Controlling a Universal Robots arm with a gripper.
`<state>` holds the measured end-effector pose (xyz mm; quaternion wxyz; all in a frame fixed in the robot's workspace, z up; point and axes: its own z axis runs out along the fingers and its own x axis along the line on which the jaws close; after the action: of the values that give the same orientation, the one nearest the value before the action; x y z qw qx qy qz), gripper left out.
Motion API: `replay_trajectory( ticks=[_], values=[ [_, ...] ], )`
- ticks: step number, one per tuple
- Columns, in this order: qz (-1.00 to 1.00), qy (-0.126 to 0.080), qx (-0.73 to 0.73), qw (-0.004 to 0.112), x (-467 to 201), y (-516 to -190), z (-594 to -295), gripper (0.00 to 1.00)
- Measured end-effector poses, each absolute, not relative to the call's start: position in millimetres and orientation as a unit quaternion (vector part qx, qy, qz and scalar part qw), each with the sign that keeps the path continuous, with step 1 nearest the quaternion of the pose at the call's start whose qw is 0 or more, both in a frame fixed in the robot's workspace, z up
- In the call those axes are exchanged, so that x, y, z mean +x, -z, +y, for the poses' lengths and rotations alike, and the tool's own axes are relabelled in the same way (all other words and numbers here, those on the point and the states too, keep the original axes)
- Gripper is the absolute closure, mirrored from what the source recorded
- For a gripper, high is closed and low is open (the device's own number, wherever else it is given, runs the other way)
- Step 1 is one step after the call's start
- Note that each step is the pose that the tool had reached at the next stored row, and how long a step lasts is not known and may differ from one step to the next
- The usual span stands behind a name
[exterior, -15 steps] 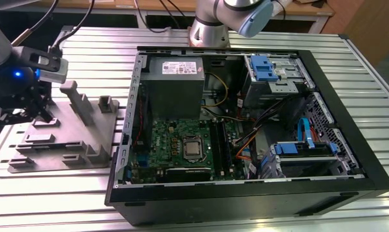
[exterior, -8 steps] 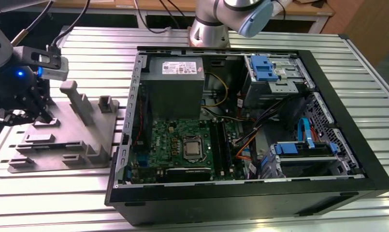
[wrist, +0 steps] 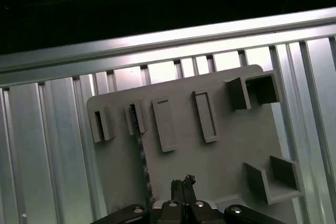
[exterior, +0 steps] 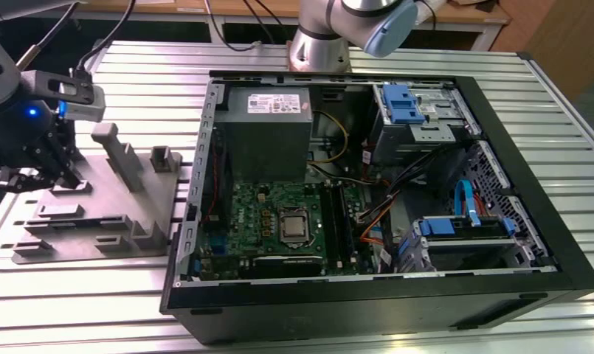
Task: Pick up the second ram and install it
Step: 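Pick up the second ram and move it above second insertion slot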
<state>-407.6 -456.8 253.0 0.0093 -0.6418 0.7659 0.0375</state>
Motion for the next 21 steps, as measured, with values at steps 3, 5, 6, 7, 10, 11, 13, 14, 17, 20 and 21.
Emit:
replay_trajectory(
  ticks=[3, 5, 6, 7, 10, 11, 13, 14, 17, 20, 21],
  values=[
    [0.748, -0.038, -0.663, 0.008, -407.6, -251.3, -456.9, 0.9],
    [0.739, -0.038, -0.673, 0.008, -407.6, -250.5, -456.9, 0.9],
    [0.737, -0.038, -0.675, 0.007, -407.7, -250.1, -457.0, 0.9],
    [0.735, -0.038, -0.677, 0.007, -407.7, -249.8, -457.3, 0.9],
    [0.729, -0.038, -0.684, 0.007, -407.8, -249.1, -458.7, 0.9],
    [0.726, -0.038, -0.686, 0.007, -407.8, -248.8, -459.1, 0.9],
    [0.723, -0.038, -0.69, 0.007, -407.8, -248.4, -460.2, 0.9],
    [0.721, -0.038, -0.692, 0.007, -407.8, -248.2, -460.8, 0.9],
    [0.716, -0.038, -0.697, 0.006, -408.1, -247.5, -462.9, 0.9],
    [0.712, -0.038, -0.701, 0.006, -408.5, -246.9, -465.6, 0.9],
    [0.711, -0.038, -0.702, 0.006, -408.7, -246.7, -466.6, 0.9]
  ],
)
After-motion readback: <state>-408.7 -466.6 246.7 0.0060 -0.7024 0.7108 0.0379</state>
